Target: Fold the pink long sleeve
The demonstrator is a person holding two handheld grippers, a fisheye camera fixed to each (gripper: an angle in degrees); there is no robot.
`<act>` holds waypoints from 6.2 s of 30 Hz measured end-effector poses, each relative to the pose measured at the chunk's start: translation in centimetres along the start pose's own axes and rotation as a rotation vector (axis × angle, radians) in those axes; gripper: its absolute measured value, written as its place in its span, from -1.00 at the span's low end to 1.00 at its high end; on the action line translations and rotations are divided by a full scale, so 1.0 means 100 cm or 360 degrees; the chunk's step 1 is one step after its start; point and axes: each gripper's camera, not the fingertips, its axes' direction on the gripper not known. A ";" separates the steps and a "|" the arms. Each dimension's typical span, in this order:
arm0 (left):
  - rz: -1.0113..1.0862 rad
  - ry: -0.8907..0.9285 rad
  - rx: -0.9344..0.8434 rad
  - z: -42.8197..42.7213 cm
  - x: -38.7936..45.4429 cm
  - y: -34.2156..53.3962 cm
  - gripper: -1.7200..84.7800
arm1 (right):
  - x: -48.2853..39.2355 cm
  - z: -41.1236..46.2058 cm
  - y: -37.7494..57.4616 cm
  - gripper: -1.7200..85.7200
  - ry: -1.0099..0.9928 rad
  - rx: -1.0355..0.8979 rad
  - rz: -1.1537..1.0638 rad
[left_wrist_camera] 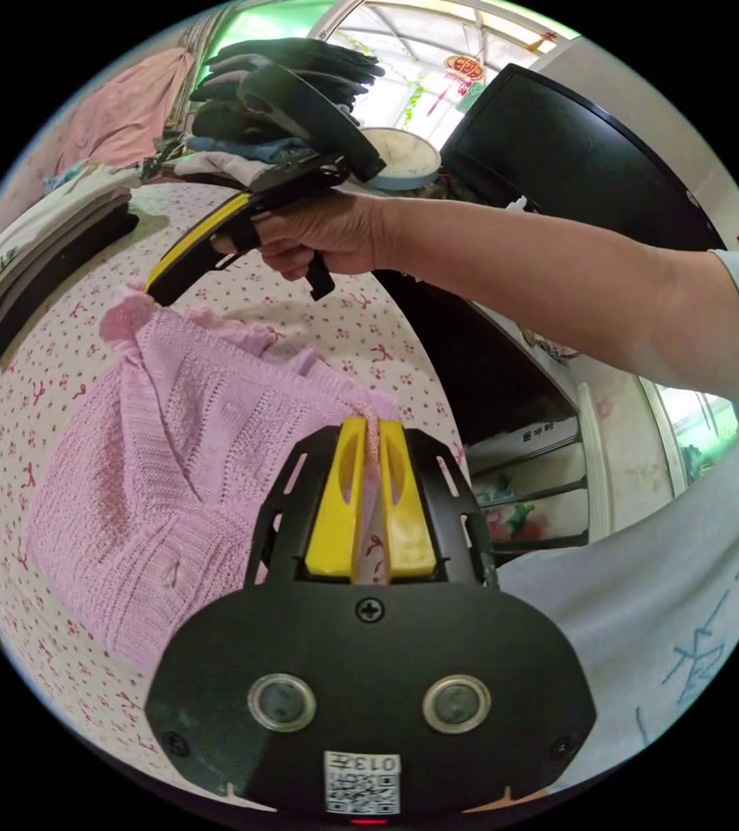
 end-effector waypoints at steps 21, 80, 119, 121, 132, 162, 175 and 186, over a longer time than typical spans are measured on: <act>-0.0047 -0.0075 0.0182 -0.048 0.072 -0.014 -0.66 | 0.024 -0.104 0.198 -0.79 0.0076 0.0217 0.0552; -0.0477 -0.0999 0.0109 -0.123 0.155 -0.023 -0.72 | -0.004 -0.070 0.260 -0.81 0.0214 0.0105 0.0743; -0.0184 -0.1019 0.0048 -0.076 0.208 -0.117 -0.78 | -0.121 -0.045 0.284 -0.96 0.0454 0.0030 0.0596; -0.0106 -0.0997 0.0033 -0.066 0.205 -0.141 -0.79 | -0.126 -0.032 0.281 -0.96 0.0463 -0.0037 0.0563; -0.0069 -0.0853 -0.0244 -0.003 0.159 -0.194 -0.78 | -0.098 -0.045 0.260 -0.93 0.0524 0.0022 0.0644; -0.0263 -0.0878 -0.0015 -0.039 0.098 -0.118 -0.79 | -0.021 -0.033 0.210 -0.93 0.0448 0.0033 0.0559; -0.1081 -0.0389 0.0180 -0.105 -0.007 0.086 -0.58 | 0.072 -0.059 0.160 -0.67 0.0036 0.0245 0.0520; -0.1046 -0.0183 0.0189 -0.094 -0.075 0.095 -0.70 | 0.110 -0.033 0.102 -0.74 -0.0025 -0.0047 0.0423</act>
